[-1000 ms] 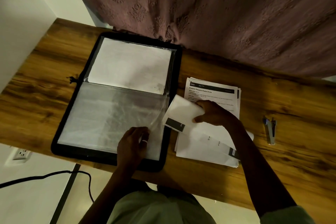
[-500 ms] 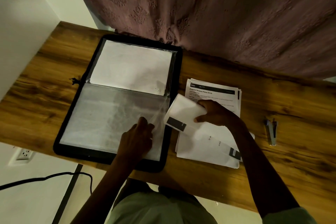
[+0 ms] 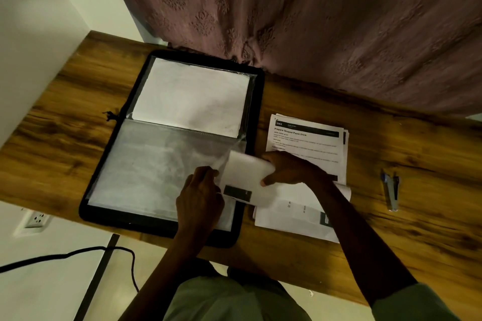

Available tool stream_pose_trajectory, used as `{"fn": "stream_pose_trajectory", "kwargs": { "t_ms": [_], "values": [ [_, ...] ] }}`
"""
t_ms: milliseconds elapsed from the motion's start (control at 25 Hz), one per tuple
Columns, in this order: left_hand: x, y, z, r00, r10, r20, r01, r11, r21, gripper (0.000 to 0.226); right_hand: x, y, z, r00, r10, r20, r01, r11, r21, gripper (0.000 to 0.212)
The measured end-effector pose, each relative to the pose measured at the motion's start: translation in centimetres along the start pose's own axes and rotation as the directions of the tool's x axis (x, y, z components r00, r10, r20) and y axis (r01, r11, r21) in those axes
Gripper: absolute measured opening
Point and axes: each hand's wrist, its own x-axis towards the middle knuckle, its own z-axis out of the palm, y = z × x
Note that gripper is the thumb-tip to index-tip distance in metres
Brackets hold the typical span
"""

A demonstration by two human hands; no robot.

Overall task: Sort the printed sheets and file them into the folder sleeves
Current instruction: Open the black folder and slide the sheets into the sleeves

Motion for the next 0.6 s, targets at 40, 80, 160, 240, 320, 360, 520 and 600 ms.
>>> {"fn": "stream_pose_trajectory", "kwargs": {
  "t_ms": [40, 80, 160, 240, 320, 360, 520, 600],
  "values": [
    [0.0, 0.1, -0.1, 1.0, 0.024, -0.018, -0.024, 1.0, 0.006, 0.038, 0.2, -0.4, 0.3, 1.0, -0.003, 0.019, 0.003, 1.0, -0.003, 0.068],
    [0.0, 0.2, -0.2, 0.998, 0.049, -0.031, -0.048, 0.999, 0.014, 0.042, 0.5, -0.6, 0.6, 1.0, -0.009, 0.028, 0.008, 1.0, 0.008, 0.069],
    [-0.1, 0.5, -0.2, 0.995, 0.091, -0.04, -0.089, 0.995, 0.041, 0.051, 1.0, -1.0, 0.9, 0.999, -0.018, 0.038, 0.018, 1.0, 0.015, 0.07],
    [-0.3, 0.9, -0.1, 0.993, 0.119, -0.028, -0.116, 0.99, 0.077, 0.058, 1.5, -1.2, 1.0, 0.998, -0.02, 0.055, 0.021, 1.0, -0.019, 0.066],
    [-0.4, 1.0, 0.1, 0.992, 0.127, -0.015, -0.125, 0.985, 0.116, 0.064, 1.8, -1.4, 1.1, 0.999, -0.014, 0.036, 0.017, 0.997, -0.079, 0.062],
    [-0.5, 1.0, 0.2, 0.991, 0.134, -0.012, -0.131, 0.982, 0.136, 0.066, 1.7, -1.6, 1.1, 1.0, -0.024, -0.018, 0.022, 0.994, -0.111, 0.062],
    [-1.2, 0.5, 0.6, 0.989, 0.133, 0.068, -0.145, 0.965, 0.219, 0.069, 1.3, -2.7, 1.7, 0.96, -0.122, -0.254, 0.077, 0.981, -0.181, 0.055],
    [-1.9, 0.2, 1.0, 0.983, 0.094, 0.155, -0.124, 0.973, 0.196, 0.066, 1.2, -3.2, 1.9, 0.959, -0.175, -0.223, 0.13, 0.971, -0.2, 0.05]
  ]
}}
